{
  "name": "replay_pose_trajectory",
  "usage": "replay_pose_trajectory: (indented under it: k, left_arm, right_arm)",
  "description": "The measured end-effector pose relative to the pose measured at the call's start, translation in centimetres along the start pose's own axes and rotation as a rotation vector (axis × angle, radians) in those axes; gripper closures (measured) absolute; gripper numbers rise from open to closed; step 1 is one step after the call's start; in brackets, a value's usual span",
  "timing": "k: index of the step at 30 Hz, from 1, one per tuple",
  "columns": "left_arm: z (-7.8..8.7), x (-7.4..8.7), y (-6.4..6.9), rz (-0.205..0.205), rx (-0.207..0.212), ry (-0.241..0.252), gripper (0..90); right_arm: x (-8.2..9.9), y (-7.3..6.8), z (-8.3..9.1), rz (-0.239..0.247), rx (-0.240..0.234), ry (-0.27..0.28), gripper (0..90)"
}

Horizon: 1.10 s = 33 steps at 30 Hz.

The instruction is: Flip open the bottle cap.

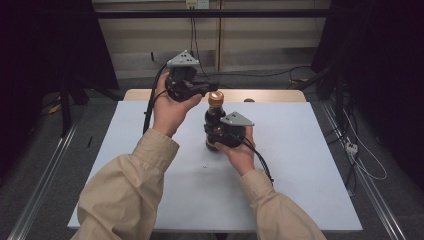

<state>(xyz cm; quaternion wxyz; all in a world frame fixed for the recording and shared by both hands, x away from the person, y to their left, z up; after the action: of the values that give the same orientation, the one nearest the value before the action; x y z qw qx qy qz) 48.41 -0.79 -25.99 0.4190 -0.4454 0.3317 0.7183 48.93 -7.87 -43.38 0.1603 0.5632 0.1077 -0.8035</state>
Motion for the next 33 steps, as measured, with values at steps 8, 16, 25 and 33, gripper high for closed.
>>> replay_pose_trajectory:
  k: [8, 16, 25, 33]
  left_arm:
    - [0.4, 1.9, -0.5, 0.027, 0.011, -0.003, 90.0]
    - [0.8, 3.3, -1.0, 0.036, 0.003, -0.018, 90.0]
    - [0.3, 4.8, -1.3, 0.049, -0.006, -0.054, 90.0]
    - [-0.2, 5.4, -1.8, 0.055, -0.016, -0.075, 90.0]
  right_arm:
    - [0.0, -0.1, -0.2, 0.007, -0.005, 0.010, 31.5]
    - [0.0, -0.1, -0.2, 0.008, -0.010, 0.009, 31.3]
    - [0.0, -0.1, -0.2, 0.008, -0.011, 0.010, 31.1]
    - [0.1, -0.1, -0.2, 0.005, -0.008, 0.015, 31.0]
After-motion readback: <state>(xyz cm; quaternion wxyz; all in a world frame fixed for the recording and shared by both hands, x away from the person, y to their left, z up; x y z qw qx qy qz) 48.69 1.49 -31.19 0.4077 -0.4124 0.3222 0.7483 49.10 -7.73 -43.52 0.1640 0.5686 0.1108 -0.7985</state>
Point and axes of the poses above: each handheld gripper's, and its own axes: z roughly backward along the jaws, x roughly out of its underside, y roughly to its right, the point moved 8 cm from there along -z, roughly forward along the jaws, and after that the axes turned 6 degrees about x, right-handed, at the moved point
